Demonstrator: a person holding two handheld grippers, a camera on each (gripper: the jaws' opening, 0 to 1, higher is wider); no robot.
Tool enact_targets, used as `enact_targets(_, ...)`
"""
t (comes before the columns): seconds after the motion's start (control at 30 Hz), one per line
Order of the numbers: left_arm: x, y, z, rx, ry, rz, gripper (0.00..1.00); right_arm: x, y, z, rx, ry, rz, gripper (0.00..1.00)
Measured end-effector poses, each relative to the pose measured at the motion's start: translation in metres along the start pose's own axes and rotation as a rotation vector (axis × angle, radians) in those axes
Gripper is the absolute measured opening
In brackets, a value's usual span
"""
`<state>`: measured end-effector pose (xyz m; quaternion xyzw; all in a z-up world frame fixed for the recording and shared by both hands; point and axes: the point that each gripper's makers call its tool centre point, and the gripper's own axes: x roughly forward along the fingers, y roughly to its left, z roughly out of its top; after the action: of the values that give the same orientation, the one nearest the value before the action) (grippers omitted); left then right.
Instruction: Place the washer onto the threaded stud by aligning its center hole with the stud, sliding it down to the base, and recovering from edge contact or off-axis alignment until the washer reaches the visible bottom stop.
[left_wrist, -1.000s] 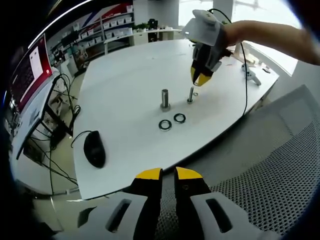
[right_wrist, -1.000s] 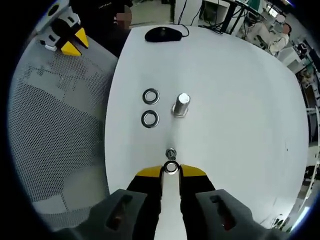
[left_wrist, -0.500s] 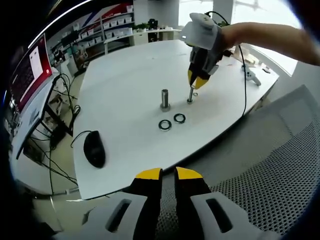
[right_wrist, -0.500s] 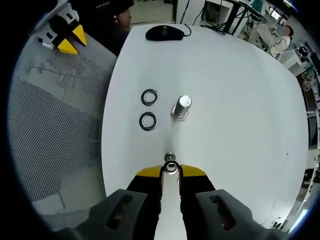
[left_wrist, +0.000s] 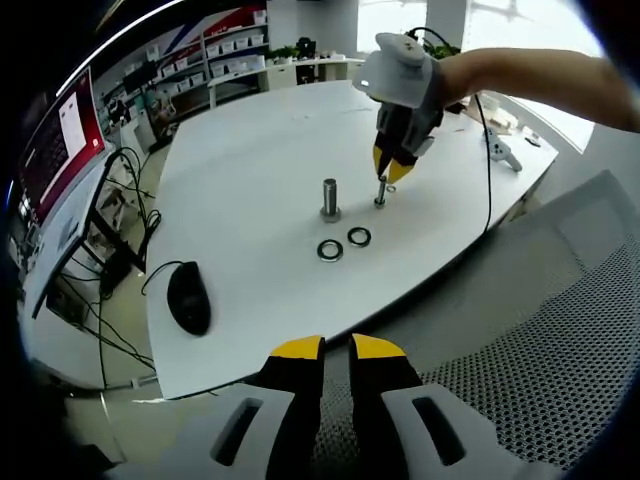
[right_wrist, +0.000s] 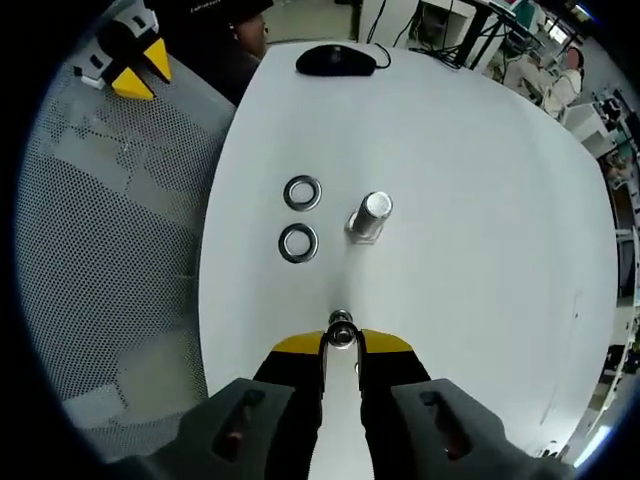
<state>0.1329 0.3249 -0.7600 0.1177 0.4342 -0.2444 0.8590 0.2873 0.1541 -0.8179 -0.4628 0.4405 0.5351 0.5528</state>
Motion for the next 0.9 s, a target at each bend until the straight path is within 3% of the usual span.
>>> enact_targets(0.9,0.0,0.0,0.0,0.001,0.002,-0.003,0.07,0.03,0.001,-0.007,0.001,0.039,0.01,0.14)
